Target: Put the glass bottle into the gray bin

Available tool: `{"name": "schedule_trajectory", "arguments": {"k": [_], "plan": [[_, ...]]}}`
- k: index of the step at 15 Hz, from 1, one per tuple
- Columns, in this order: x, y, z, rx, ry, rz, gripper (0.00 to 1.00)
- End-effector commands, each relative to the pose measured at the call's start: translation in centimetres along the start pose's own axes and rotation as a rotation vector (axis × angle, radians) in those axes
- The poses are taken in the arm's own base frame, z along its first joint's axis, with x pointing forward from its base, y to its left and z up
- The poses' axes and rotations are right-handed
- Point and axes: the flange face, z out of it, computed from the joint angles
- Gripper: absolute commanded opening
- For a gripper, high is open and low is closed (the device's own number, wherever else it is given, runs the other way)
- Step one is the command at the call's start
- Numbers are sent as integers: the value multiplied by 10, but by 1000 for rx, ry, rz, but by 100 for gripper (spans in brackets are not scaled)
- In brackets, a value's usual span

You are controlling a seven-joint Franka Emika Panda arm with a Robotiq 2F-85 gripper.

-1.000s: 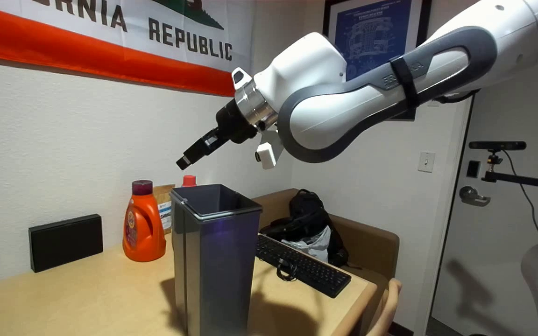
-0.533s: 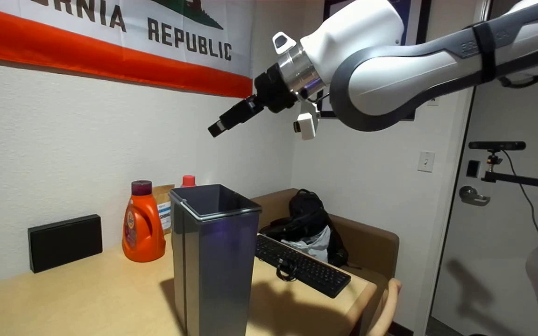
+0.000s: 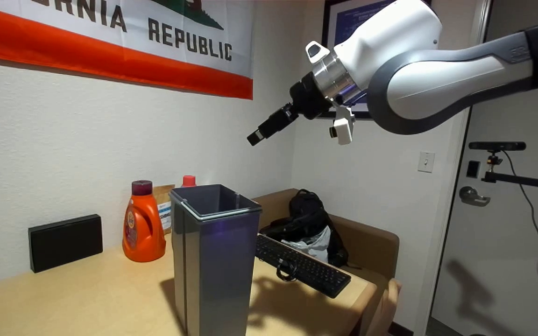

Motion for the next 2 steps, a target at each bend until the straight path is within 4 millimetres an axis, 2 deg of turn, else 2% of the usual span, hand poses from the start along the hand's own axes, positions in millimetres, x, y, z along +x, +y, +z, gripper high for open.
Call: {"name": "schedule_trajectory", "arguments": {"k": [1,2], "plan": [[-2,1,-1,-3,-2,6,100],[-4,2,-2,-4,-3,9,100]]}}
